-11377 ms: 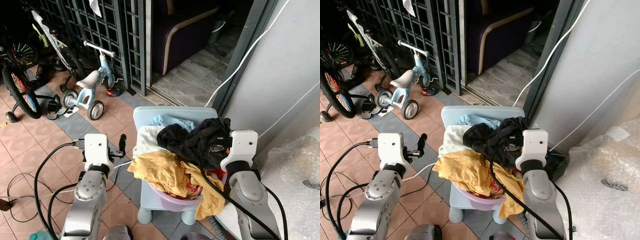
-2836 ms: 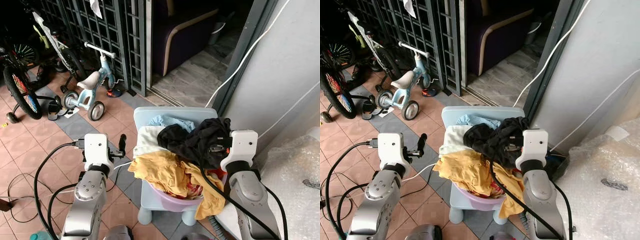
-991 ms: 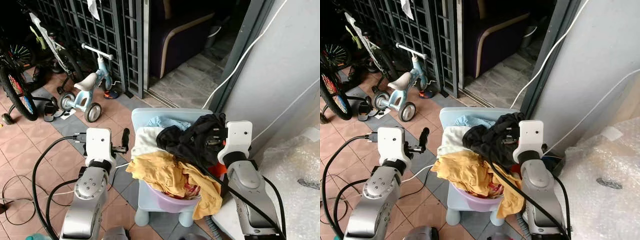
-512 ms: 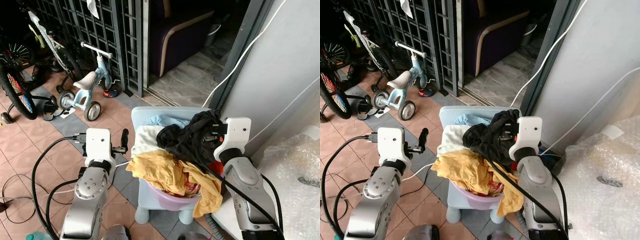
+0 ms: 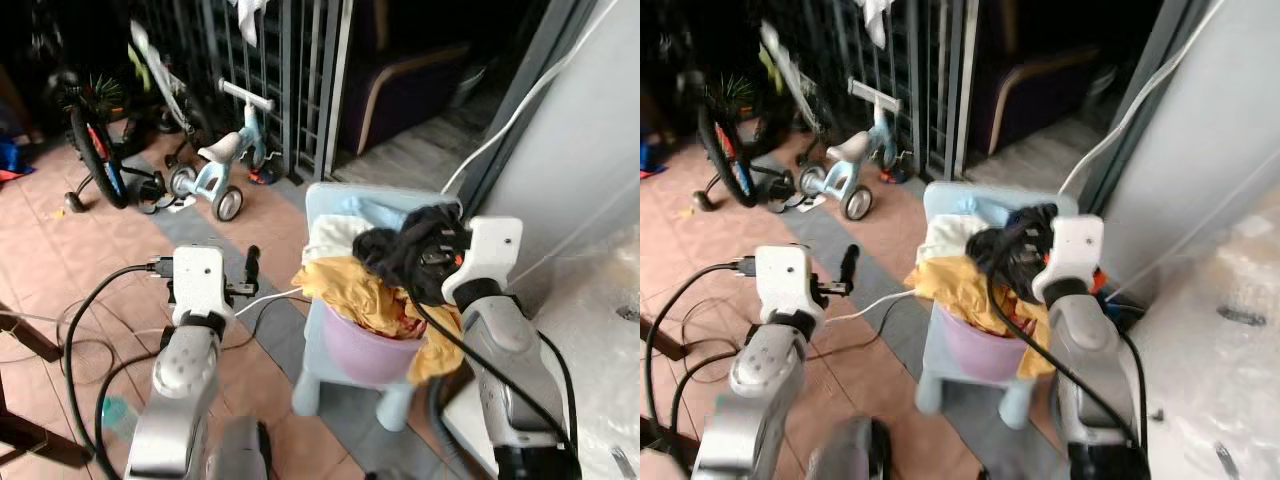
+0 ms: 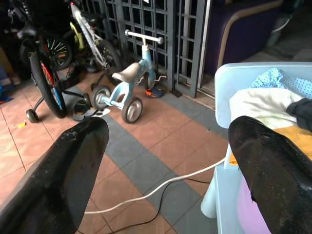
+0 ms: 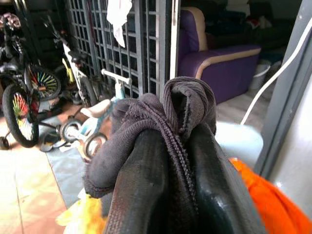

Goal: Clothes washing

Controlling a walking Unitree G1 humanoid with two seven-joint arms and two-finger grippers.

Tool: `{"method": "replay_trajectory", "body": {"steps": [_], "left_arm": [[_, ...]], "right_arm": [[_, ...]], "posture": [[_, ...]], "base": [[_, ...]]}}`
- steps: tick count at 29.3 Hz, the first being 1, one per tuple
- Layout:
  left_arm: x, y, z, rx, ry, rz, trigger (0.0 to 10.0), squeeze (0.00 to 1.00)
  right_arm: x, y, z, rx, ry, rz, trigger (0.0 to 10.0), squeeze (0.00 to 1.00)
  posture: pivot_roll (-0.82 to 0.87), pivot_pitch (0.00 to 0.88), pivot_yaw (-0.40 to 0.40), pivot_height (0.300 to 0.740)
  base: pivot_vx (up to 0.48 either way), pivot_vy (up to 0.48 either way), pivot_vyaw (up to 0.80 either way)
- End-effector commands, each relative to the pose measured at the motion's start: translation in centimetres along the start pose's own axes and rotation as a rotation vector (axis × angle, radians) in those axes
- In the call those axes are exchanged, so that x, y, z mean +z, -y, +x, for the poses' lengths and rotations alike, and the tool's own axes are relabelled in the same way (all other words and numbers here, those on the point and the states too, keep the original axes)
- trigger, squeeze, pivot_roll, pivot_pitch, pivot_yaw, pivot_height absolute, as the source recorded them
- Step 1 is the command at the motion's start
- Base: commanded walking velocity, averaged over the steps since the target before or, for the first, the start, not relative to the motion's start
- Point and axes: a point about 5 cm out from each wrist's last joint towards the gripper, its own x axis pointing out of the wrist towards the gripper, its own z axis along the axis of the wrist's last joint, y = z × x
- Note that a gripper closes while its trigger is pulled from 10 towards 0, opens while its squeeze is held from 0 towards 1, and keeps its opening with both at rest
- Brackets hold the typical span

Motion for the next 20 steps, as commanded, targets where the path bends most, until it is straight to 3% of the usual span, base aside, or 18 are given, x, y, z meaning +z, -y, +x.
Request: {"method": "replay_trajectory", "body": {"steps": [1,7,17,20], "left_arm": [[1.66,0.33,0.52,-0.031,0.066,-0.009,10.0,0.00],[2.01,0.46,0.54,-0.071,0.086,-0.030,10.0,0.00],[2.01,0.65,0.58,-0.090,0.090,-0.038,10.0,0.00],[2.02,0.66,0.59,-0.091,0.091,-0.037,10.0,0.00]], "right_arm": [[0.68,0.55,0.21,-0.030,0.028,-0.010,10.0,0.00],[1.02,0.76,0.48,-0.049,0.047,-0.018,10.0,0.00],[1.27,0.70,0.82,-0.062,0.064,-0.025,10.0,0.00],[1.29,0.68,0.85,-0.062,0.065,-0.025,10.0,0.00]], "posture": [[-0.02,0.001,-0.025,0.740],[-0.02,0.000,-0.025,0.740],[-0.02,0.000,-0.024,0.740],[-0.02,0.000,-0.023,0.740]], "base": [[0.000,0.000,-0.80],[0.000,0.000,-0.80],[0.276,0.000,-0.80],[0.309,-0.271,-0.80]]}}
